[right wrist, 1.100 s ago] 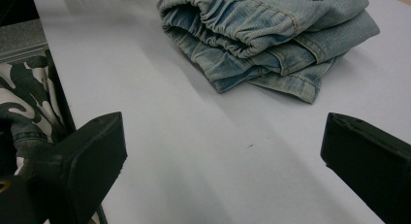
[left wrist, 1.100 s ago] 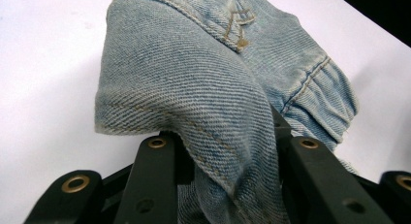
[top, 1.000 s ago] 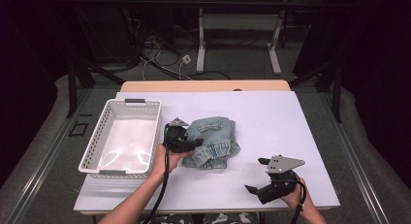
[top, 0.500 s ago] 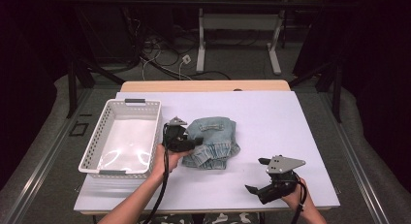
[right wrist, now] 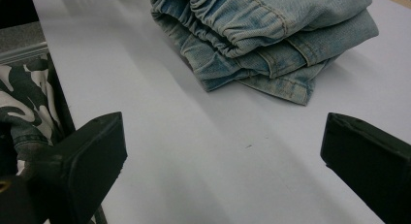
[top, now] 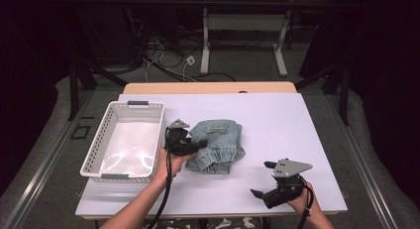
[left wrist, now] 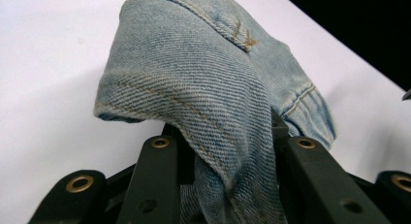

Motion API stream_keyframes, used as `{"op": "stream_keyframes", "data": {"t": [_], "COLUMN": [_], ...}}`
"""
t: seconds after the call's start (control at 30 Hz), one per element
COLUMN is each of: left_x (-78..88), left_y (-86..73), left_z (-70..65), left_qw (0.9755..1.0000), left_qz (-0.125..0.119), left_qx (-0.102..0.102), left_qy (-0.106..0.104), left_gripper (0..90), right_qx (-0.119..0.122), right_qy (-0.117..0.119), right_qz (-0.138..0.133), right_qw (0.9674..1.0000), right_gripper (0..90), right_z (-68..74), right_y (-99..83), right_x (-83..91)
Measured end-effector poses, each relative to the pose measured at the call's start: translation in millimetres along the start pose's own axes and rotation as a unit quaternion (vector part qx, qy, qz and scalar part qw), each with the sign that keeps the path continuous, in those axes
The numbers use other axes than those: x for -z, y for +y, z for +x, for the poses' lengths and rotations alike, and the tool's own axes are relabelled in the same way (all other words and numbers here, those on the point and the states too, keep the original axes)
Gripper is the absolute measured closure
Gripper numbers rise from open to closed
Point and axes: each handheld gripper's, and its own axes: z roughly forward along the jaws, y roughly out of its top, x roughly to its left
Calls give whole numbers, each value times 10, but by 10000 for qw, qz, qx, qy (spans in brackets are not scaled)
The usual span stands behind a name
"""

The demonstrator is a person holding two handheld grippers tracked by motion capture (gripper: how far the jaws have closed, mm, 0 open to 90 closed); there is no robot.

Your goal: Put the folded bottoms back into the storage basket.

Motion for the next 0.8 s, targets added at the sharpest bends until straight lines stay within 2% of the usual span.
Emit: {"op": "stream_keyframes", "data": {"t": [0.1,0.17,0.47,0.67,0.8], "left_x": [16,24,51,89,115], "left_y": [5,7,45,58,73], "left_z": [-2,-4,-18,-31,-48], "left_qw": [10000,10000,10000,9999,9998], "left_qz": [-27,-53,-13,-135,-153], "left_qx": [-3,67,-53,-3,-91], "left_qy": [-9,31,23,-30,17], "left_gripper": [695,696,698,704,708], "right_qx": [6,-1,-21,-20,-28], "right_qy": [4,3,21,20,15], "right_qz": [-16,-22,-7,-31,-33], "right_qw": [10000,10000,10000,10000,10000], "right_gripper": [24,24,25,24,24], "right_z": [-2,-3,-14,-13,-13], "right_y": [-1,-1,-5,-6,-8], "right_x": [5,5,-1,0,2]}}
